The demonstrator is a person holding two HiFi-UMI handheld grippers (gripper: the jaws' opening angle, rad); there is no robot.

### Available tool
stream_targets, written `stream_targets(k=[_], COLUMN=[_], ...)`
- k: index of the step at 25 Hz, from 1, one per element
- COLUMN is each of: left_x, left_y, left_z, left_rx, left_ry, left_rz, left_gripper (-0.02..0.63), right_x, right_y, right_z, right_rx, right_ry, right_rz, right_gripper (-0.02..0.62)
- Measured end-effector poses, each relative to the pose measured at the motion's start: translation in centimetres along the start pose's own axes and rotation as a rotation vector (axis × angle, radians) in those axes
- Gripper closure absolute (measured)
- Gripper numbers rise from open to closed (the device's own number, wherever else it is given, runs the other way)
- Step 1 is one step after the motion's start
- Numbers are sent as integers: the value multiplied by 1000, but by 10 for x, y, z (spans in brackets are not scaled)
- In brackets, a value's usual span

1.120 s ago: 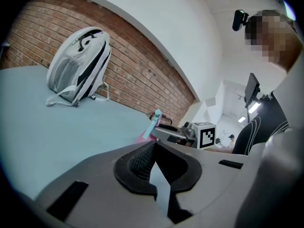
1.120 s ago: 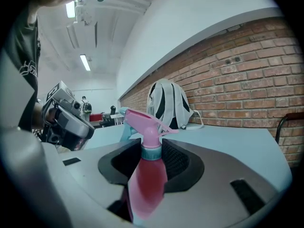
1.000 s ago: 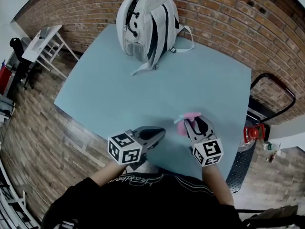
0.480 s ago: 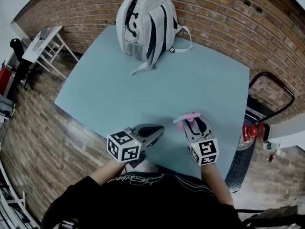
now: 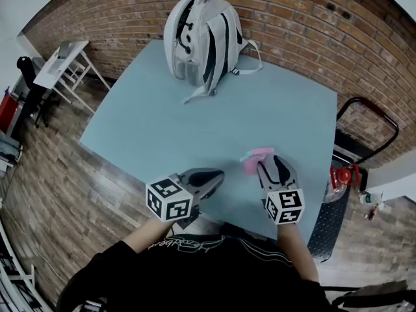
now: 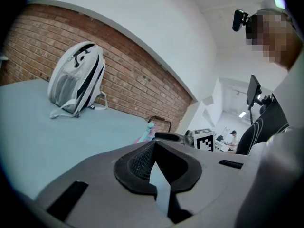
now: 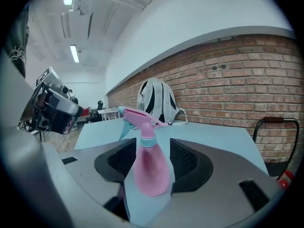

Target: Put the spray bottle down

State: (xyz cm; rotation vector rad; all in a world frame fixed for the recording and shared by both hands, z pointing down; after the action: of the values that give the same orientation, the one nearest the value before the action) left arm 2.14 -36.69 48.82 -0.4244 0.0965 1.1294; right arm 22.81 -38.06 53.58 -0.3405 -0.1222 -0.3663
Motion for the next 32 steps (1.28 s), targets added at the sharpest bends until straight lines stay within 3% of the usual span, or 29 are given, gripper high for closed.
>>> stream_targets(k=[7, 12, 17, 19, 21, 32], left_x=[44, 84, 121, 130, 137, 155], left_y=[33, 54, 72, 77, 81, 83], left_z=[-22, -37, -41, -43, -47, -42], left_rx=[48, 97, 119, 125, 133, 154], left_ry=[-120, -185, -223, -229, -244, -226], left_rz=[58, 120, 213, 245, 266, 306], left_gripper=[598, 598, 598, 598, 598, 598], right_x=[-41, -78, -125, -137, -144, -157], right_y=[65, 119, 164, 174, 182, 203], right_z=[-25, -46, -59, -61, -63, -55], right_rx=[67, 135, 166, 173, 173, 82], right_ry=[-15, -220, -198, -188, -171, -118], right_rz=[-36, -174, -274, -294, -295, -269], right_gripper=[417, 419, 424, 521, 566, 580])
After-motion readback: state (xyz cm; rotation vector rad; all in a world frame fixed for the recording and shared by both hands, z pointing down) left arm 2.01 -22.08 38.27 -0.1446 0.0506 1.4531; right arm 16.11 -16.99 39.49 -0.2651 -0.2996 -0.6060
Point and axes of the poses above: the fingertips, and each gripper's own axes: y backward along the fingers, x to its right, z out of its underside, the point moved 6 cm from there along y, backward along the fingers, and after that the axes turned 10 degrees about -y, right-handed, at the moved point
